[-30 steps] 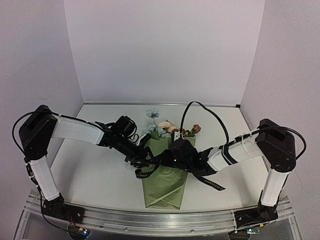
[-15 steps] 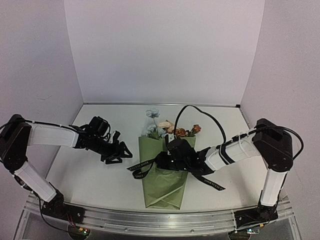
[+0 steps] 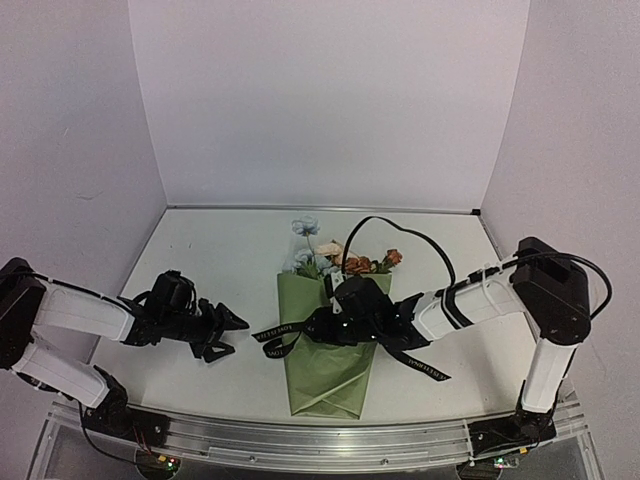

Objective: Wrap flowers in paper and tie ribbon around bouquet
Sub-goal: Cross the ribbon over the folded bouquet.

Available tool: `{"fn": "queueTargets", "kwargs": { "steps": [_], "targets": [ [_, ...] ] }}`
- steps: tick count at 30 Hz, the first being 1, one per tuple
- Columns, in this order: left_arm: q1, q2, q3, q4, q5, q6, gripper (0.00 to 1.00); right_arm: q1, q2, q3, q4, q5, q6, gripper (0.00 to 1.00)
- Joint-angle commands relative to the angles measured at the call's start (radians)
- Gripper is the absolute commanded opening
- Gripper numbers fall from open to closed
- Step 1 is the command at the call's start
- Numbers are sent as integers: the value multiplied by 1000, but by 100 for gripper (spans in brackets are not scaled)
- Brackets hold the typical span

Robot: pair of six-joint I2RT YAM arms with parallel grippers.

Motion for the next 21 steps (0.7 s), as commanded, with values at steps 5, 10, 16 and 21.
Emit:
{"fn": "queueTargets", "kwargs": {
  "steps": [5, 10, 16, 21],
  "targets": [
    [-62, 43, -53, 327, -134, -351, 74, 18, -82, -5, -35, -9, -8, 45],
    [-107, 88, -27, 316, -191, -417, 73, 22, -117, -10, -83, -6, -22, 61],
    [-143, 111, 19, 258, -244, -439, 74, 28, -175, -33, -152, -2, -28, 70],
    [-154, 194, 58, 303, -239, -449, 74, 33, -265, -82, -216, 17, -29, 78]
  ]
}}
